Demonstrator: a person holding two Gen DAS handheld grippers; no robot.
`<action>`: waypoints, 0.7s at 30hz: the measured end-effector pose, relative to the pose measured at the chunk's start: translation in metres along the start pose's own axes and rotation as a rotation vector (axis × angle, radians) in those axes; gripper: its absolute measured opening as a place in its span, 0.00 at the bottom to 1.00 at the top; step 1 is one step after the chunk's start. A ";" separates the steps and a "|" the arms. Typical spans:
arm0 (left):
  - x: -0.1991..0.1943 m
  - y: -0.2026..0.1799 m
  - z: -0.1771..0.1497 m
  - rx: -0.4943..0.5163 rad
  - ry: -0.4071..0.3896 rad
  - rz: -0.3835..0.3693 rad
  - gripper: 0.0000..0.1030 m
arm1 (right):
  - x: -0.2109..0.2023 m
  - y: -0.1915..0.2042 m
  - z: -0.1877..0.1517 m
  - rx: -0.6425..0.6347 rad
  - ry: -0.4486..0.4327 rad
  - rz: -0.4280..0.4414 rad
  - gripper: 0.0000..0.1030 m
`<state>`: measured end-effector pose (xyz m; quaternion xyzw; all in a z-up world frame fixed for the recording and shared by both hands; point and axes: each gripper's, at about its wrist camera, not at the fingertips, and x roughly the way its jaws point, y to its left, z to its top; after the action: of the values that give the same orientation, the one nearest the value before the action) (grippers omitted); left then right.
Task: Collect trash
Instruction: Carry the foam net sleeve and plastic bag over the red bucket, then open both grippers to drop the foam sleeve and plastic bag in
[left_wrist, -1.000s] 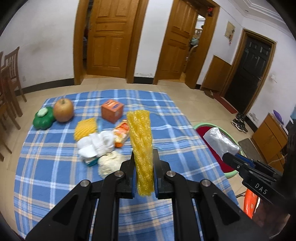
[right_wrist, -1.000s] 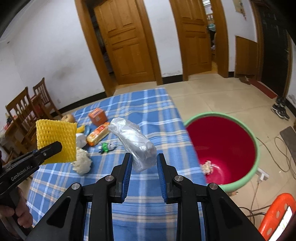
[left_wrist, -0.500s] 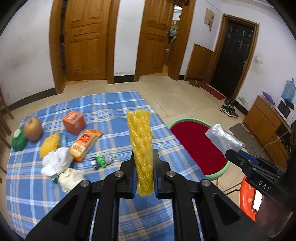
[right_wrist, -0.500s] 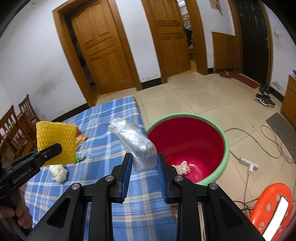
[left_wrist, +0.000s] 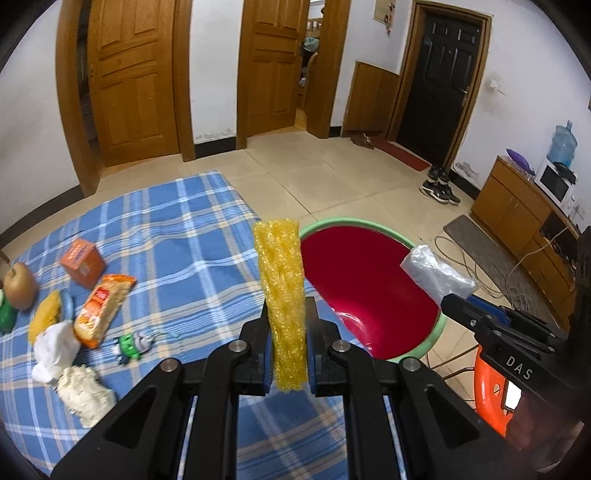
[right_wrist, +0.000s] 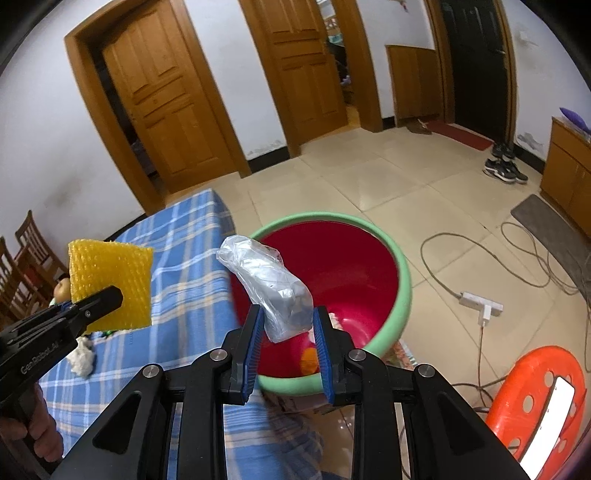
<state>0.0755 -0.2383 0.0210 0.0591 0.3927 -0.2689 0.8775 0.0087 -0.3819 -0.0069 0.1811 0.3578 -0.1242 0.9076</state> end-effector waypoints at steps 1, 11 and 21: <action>0.004 -0.002 0.001 0.004 0.005 -0.003 0.12 | 0.001 -0.002 -0.001 0.005 0.002 -0.004 0.27; 0.038 -0.022 0.007 0.038 0.050 -0.031 0.12 | 0.024 -0.027 -0.001 0.051 0.046 -0.030 0.27; 0.063 -0.034 0.009 0.057 0.081 -0.056 0.12 | 0.038 -0.038 -0.003 0.063 0.078 -0.036 0.27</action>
<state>0.0980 -0.2966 -0.0150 0.0840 0.4216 -0.3018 0.8509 0.0205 -0.4182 -0.0446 0.2080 0.3921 -0.1446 0.8843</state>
